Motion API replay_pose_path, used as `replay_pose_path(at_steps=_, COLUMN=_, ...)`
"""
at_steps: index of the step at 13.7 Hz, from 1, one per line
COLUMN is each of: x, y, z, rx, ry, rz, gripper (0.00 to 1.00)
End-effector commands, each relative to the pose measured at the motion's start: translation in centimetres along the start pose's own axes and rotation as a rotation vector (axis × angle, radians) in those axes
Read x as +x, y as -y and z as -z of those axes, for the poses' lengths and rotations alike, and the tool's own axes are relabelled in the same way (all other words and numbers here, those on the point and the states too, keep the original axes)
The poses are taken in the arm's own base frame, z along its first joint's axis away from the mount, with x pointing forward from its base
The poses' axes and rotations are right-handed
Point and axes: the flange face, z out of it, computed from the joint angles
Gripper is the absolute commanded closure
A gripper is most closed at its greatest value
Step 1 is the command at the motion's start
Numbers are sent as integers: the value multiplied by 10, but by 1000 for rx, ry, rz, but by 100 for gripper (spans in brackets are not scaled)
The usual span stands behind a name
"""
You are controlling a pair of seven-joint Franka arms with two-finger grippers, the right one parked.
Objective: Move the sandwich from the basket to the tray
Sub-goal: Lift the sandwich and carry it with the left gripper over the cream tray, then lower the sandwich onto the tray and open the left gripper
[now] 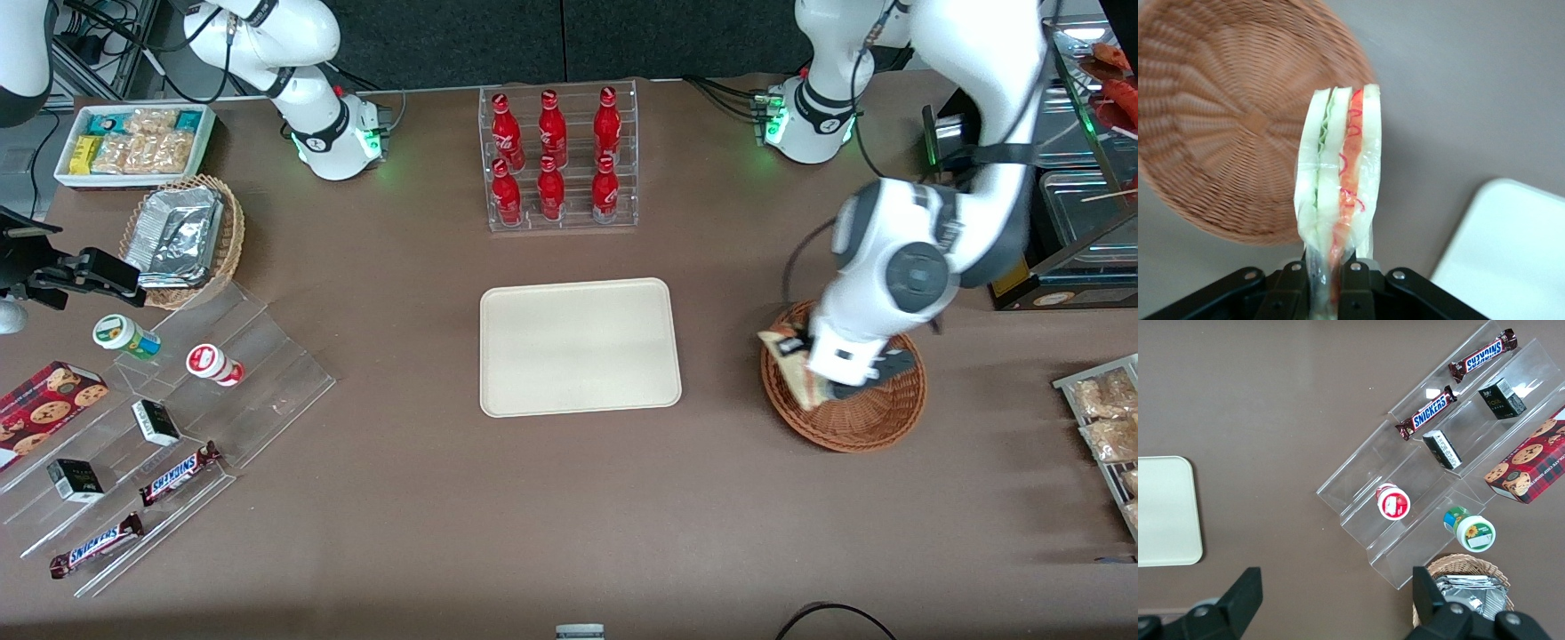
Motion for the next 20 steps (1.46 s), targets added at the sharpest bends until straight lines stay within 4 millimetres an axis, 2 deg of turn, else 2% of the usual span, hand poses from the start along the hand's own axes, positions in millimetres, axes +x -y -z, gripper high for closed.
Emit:
replay_pose_path(at_steps=1, x=-25, y=-55, z=1, rx=6, ry=-9, rz=-90, gripper=100)
replay_pose_path(at_steps=5, x=-53, y=-145, z=-7, rx=-14, ry=-21, rz=-208, gripper=100)
replay_pose_path(at_steps=8, x=-68, y=-193, z=-27, rx=-27, ry=-13, rz=-262, gripper=100)
replay_pose_path(at_steps=10, x=-90, y=-224, z=-44, rx=-44, ry=14, rz=-241, gripper=100)
replay_pose_path(at_steps=11, x=-101, y=-233, z=-54, rx=-40, ry=17, rz=-244, gripper=100)
replay_pose_path(at_steps=12, x=-102, y=-240, z=-64, rx=-56, ry=9, rz=-249, gripper=100)
replay_pose_path(at_steps=15, x=-121, y=-261, z=-91, rx=-57, ry=7, rz=-271, gripper=100)
replay_pose_path(at_steps=20, x=-132, y=-271, z=-105, rx=-49, ry=17, rz=-278, gripper=100)
